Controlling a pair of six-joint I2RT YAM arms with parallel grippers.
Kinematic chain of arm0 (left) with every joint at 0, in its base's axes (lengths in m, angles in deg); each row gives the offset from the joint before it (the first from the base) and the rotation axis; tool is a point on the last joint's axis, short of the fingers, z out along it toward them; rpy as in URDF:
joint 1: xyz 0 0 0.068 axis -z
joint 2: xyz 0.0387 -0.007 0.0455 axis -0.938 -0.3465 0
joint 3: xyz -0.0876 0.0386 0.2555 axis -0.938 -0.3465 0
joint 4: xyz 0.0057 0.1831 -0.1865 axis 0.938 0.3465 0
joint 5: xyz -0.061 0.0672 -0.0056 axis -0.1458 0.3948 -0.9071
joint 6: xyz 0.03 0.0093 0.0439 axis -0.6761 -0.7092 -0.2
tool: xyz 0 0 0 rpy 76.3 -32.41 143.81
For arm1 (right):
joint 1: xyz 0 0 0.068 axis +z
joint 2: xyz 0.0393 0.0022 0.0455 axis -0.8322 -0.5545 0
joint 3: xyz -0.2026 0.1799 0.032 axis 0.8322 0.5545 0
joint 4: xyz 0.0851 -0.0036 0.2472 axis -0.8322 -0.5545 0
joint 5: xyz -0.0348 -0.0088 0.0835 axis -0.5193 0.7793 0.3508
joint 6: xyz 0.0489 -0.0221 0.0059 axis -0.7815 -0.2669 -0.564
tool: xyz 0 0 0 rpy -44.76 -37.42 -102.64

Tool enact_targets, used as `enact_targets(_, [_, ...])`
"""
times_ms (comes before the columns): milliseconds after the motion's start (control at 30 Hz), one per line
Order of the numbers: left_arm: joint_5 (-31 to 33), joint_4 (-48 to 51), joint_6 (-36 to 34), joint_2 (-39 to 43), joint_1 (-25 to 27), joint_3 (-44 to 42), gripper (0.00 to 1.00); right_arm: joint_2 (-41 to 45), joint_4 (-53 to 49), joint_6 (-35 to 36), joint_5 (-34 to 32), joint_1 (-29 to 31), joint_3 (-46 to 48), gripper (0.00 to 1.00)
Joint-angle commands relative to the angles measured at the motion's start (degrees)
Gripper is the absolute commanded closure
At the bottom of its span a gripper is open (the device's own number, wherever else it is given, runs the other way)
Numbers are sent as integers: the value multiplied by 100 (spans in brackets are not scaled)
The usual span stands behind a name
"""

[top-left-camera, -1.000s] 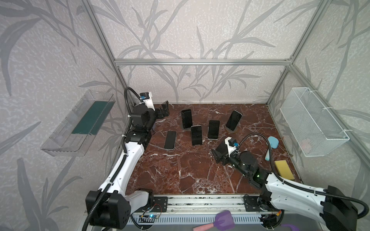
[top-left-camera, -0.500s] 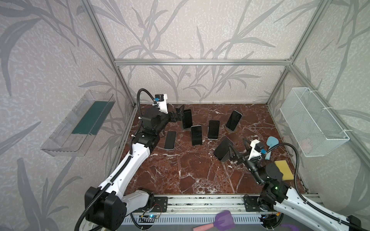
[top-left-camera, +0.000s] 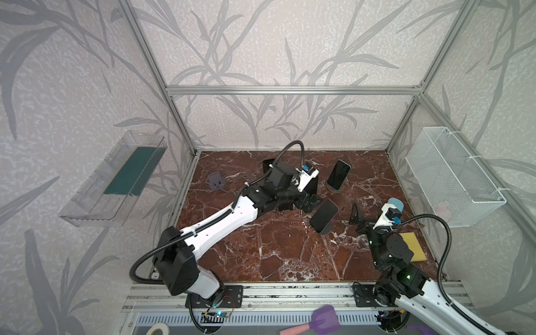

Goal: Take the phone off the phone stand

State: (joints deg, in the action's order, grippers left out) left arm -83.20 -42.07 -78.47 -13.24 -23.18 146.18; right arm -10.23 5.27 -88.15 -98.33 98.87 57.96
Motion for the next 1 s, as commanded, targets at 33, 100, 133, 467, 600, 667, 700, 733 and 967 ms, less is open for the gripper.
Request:
enact_targets(33, [-111,1082,48,-441,320,478,1,193,-374,-229,-614,-122,-171,1])
enact_targets(100, [-224,1134,350,-649,320,645,1,168,-276,-238,-614,-141,-93,1])
enact_targets(133, [-285,1190,482,-744,320,741,1,140,-268,-229,-769,-162,-83,1])
enact_targets(467, [287,1610,778,-1356,573,1071,1,-26,505,-100,-723,-217,404,1])
enact_targets(600, [792,1561,551,-1299,689,956,1,-209,681,-23,-676,-220,426,1])
enact_targets(667, [876,1462,487,-1228,694,864,1,-347,748,-1,-531,-215,422,0])
enact_targets(700, [865,1401,478,-1217,690,825,1,-387,767,-9,-495,-219,411,0])
enact_targets(733, [829,1356,468,-1217,694,798,1,-418,778,-26,-467,-220,418,0])
enact_targets(967, [575,1160,308,-1384,689,754,1,-399,762,-138,-335,-220,479,1])
